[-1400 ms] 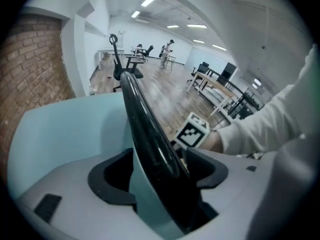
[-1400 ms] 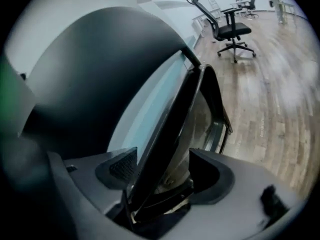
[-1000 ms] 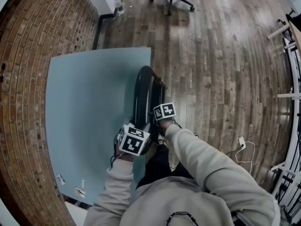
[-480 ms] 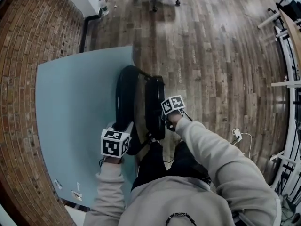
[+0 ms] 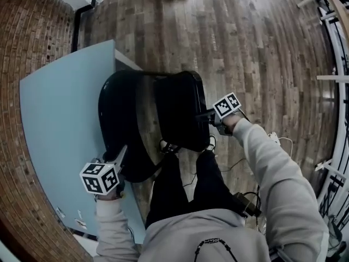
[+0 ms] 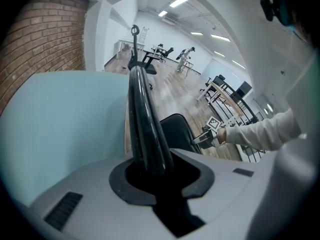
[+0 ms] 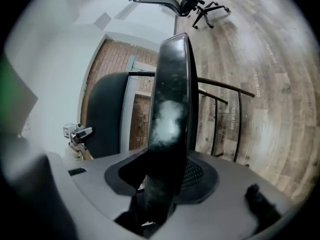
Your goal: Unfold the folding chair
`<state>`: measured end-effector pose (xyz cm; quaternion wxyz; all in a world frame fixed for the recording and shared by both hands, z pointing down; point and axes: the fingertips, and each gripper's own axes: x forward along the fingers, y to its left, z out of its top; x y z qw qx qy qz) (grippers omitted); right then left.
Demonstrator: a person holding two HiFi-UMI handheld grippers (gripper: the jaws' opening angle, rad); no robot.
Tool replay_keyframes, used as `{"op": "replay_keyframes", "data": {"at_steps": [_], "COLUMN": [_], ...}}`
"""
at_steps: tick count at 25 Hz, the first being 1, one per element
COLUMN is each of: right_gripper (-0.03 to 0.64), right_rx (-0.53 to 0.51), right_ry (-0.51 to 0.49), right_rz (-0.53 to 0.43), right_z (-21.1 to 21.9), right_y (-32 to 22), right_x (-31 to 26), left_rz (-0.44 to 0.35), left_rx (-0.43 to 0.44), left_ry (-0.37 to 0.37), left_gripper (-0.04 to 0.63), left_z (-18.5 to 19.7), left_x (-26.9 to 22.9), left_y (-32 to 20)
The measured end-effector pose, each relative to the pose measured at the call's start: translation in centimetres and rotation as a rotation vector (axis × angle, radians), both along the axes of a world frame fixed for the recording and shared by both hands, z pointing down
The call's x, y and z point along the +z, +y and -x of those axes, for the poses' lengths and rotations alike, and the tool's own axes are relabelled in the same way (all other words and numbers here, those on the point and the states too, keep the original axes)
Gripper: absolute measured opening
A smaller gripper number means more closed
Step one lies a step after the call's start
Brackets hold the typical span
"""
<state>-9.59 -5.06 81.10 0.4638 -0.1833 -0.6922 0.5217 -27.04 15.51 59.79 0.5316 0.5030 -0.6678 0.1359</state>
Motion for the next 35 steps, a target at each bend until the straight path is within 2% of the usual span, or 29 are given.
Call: {"op": "replay_keyframes", "data": {"at_steps": [8, 12, 20, 25, 29, 35], "right_gripper": [0.152, 0.152, 0.155, 0.156, 0.155, 0.155], "right_rx": [-0.016, 0.047, 0.143, 0.153, 0.134, 0.205], "right_ry": [-0.174, -0.269, -0.419, -0.428, -0.447, -0.504], "right_rz": [0.172, 0.266, 0.371, 0.431, 0.491, 0.511], "right_z": [-8.3, -11.4, -15.2, -17.3, -18.8, -19.9], "right_y": [-6.4, -9.0, -13.5, -15.6, -16.5, -18.1], "right_x": [5.9, 9.0, 14.8, 18.1, 19.7, 21.1], "left_rz": [0.015, 0.005, 0.016, 0.021, -0.039, -0.109], "left_rx": [-0.113, -0.120, -0.130, -0.152, -0.153, -0.128], "left_ry": [0.107, 0.141, 0.217, 0.264, 0.313, 0.355], "left_gripper": [0.086, 0.086, 0.086, 0.086, 0.074, 0.074], "left_z": [-3.0, -3.9, -4.7, -5.2, -6.4, -8.5], "left_x": [5.2, 7.5, 11.6, 14.1, 14.8, 14.4], "left_y": [1.0, 0.5, -0.6, -1.2, -2.3, -4.8]}}
